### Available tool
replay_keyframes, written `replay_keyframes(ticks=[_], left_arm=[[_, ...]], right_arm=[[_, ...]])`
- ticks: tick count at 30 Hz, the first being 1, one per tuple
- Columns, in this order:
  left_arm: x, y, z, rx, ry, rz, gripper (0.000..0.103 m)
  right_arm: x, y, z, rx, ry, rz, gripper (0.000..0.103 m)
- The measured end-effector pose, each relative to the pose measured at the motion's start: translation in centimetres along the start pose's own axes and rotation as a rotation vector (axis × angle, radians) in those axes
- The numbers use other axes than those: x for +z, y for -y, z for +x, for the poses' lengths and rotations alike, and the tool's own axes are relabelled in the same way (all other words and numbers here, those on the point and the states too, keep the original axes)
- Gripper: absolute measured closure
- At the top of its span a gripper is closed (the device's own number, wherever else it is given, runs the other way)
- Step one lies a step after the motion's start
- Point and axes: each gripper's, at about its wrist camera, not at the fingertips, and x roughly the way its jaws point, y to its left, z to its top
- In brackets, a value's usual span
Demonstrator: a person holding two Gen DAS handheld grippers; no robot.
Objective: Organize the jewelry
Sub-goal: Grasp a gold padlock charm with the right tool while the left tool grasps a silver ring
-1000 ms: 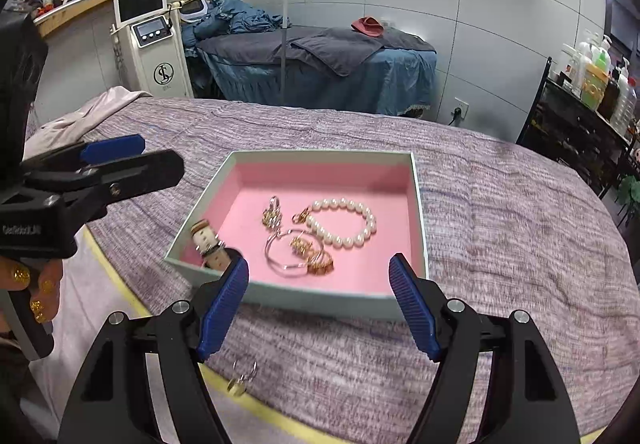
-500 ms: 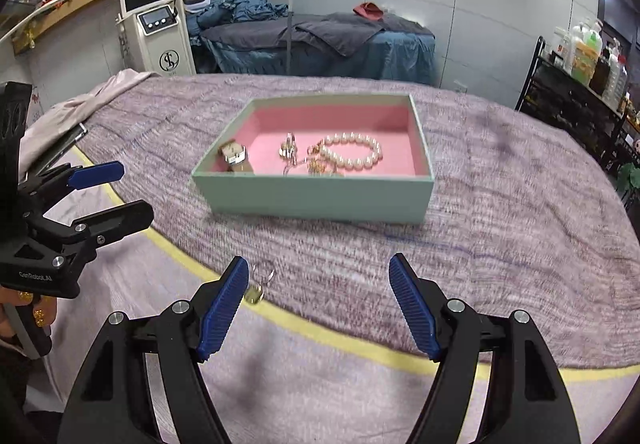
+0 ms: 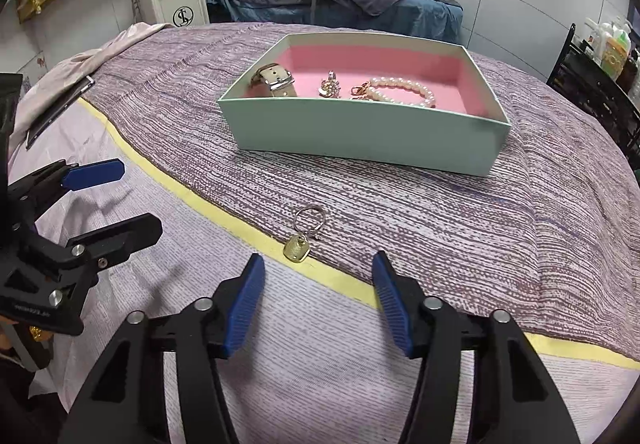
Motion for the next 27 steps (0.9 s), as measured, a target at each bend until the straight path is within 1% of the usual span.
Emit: replay_keyframes(ticks=[5, 7, 8, 9, 10, 14, 19, 21, 23, 25, 27], left_arm=[[0.0, 0.8, 0.3, -0.005, -0.004, 0.023, 0.006], [0.1, 1.0, 0.4, -0.009, -0.005, 0.028, 0.006], [0.1, 1.1, 0.4, -0.009, -0.007, 0.03, 0.006], [0.2, 1.2, 0.5, -0.008, -0.009, 0.032, 0.006], [0.3, 1.2, 0.5, -0.007, -0.01, 0.035, 0.006], [0.8, 1.8, 0.6, -0.013, -0.006, 0.057, 0.006], [1.5, 3.5, 1.2, -0.035, -0.009, 0.132, 0.007], [1.8, 4.2, 1.8, -0.046, -0.023, 0.16, 0.015], [2.1, 4.8, 2.5, -0.064, -0.048, 0.183, 0.028], [2.4, 5.6, 3.2, -0.088, -0.065, 0.198, 0.032], [2.7, 6.5, 3.9, -0.119, -0.082, 0.214, 0.032]], right_arm=[[0.4, -0.4, 0.4, -0.016, -0.006, 0.006, 0.064], [0.5, -0.6, 0.5, -0.025, -0.006, -0.007, 0.075], [0.5, -0.7, 0.5, -0.024, -0.004, -0.011, 0.078], [0.6, -0.8, 0.5, -0.017, -0.005, -0.013, 0.084], [0.6, -0.8, 0.5, -0.01, -0.006, -0.015, 0.087], [0.6, -0.8, 0.4, -0.004, -0.004, -0.011, 0.089], [0.3, 0.1, -0.3, 0.024, 0.006, 0.034, 0.089], [0.0, 0.6, -0.8, 0.018, 0.013, 0.051, 0.089], [-0.3, 1.2, -1.1, 0.009, 0.014, 0.066, 0.089], [-0.7, 1.9, -1.4, -0.003, 0.016, 0.085, 0.089], [-1.1, 2.9, -1.7, -0.011, 0.014, 0.112, 0.089]])
